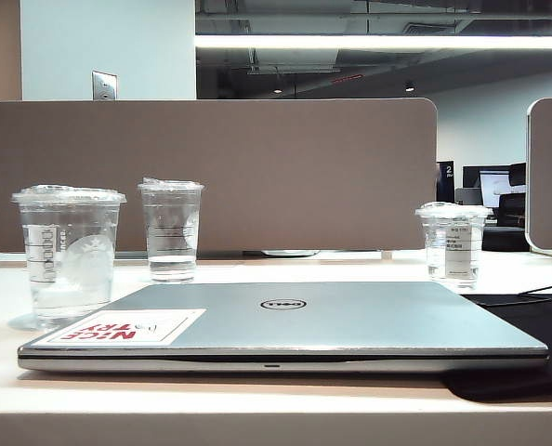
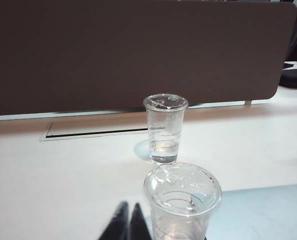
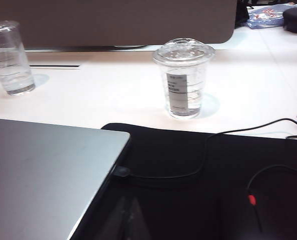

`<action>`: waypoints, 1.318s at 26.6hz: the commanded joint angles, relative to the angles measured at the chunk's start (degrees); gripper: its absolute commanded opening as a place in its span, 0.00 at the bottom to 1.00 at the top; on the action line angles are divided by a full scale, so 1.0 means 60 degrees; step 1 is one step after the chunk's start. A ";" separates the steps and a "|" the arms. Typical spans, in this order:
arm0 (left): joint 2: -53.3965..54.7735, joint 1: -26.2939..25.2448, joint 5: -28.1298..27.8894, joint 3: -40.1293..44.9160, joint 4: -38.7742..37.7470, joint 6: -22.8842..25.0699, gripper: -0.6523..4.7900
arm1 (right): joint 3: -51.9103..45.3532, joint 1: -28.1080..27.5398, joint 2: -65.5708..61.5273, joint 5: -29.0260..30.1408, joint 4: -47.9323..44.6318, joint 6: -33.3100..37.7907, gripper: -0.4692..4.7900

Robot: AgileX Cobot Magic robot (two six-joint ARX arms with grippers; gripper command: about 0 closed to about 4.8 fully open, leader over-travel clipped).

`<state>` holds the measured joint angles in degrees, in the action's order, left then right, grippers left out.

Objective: Pick up the coffee cup on the middle and place it on the left side of the laptop.

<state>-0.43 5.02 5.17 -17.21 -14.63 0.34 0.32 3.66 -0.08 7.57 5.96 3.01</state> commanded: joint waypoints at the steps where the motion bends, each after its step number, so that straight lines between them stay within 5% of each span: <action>1: 0.0084 -0.0007 -0.0182 0.0004 -0.0102 -0.0168 0.11 | -0.0029 0.0025 0.0018 0.0011 -0.0175 -0.0007 0.08; 6: 0.0084 -0.0011 -0.0248 0.0317 0.0324 -0.0175 0.11 | -0.0040 0.0058 0.0018 0.0007 -0.0175 -0.0007 0.08; 15: 0.0084 -0.0018 -0.0251 0.2269 0.3577 -0.0189 0.11 | -0.0040 0.0058 0.0018 0.0007 -0.0175 -0.0007 0.08; 35: 0.0084 -0.0018 -0.1075 0.2801 0.3304 0.0055 0.11 | -0.0040 -0.0004 0.0018 0.0007 -0.0175 -0.0007 0.08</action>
<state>0.08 4.99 -1.32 -0.23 4.91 0.40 0.32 3.70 -0.08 7.62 5.98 3.01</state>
